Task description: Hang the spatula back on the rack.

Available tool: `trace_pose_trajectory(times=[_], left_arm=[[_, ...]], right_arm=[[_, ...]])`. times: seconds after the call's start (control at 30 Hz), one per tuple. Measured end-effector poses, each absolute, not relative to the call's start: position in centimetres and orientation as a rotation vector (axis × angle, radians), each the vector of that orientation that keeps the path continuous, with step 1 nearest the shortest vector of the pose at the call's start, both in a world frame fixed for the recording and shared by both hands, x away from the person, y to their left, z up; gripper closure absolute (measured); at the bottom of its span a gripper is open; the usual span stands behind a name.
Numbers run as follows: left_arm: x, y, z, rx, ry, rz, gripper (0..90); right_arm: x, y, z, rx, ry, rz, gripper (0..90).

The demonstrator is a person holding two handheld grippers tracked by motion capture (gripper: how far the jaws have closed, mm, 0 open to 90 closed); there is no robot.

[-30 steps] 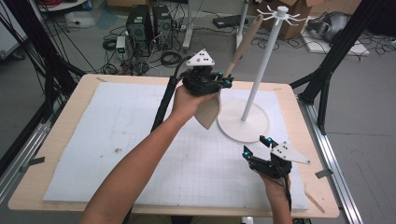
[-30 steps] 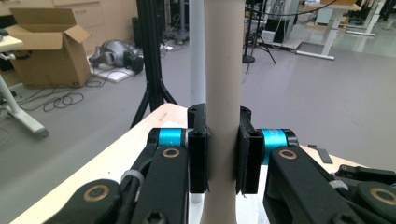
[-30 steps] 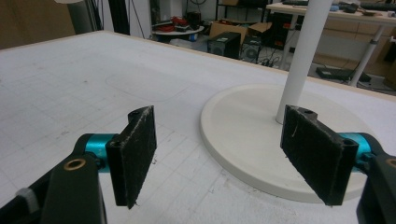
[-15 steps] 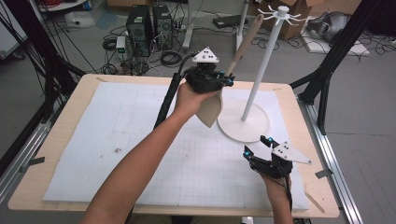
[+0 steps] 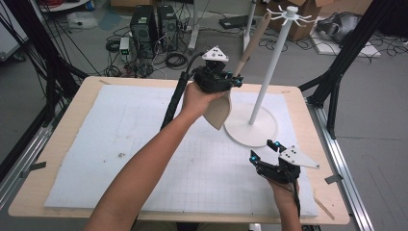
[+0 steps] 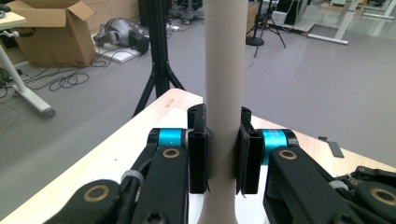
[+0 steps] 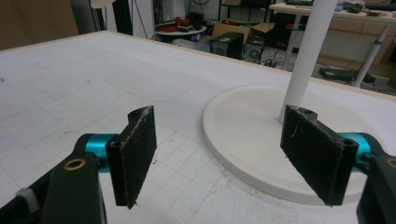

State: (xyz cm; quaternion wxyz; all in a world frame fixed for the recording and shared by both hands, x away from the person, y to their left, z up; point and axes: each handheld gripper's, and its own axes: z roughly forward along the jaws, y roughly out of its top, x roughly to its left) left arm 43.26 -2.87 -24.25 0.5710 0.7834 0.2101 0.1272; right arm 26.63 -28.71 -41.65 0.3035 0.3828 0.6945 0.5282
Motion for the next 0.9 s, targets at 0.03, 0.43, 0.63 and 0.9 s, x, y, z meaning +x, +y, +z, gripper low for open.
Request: trace_pose_trajectory(times=[0.03, 0.43, 0.63, 0.9], left_arm=[[43.3, -2.9, -24.3, 1.84, 0.492, 0.293, 78.2], [42.8, -3.4, -24.2, 1.869, 0.465, 0.283, 78.2], [42.8, -3.5, -24.2, 1.87, 0.484, 0.305, 78.2], [42.8, -4.1, -24.1, 1.883, 0.496, 0.305, 78.2]], right_arm=[[26.6, -28.7, -41.7, 1.013, 1.838, 1.398, 25.8], [26.6, -28.7, -41.6, 1.006, 1.836, 1.4, 25.8], [26.6, -28.7, -41.7, 1.006, 1.839, 1.399, 25.8], [26.6, -28.8, -41.7, 1.006, 1.835, 1.398, 25.8]])
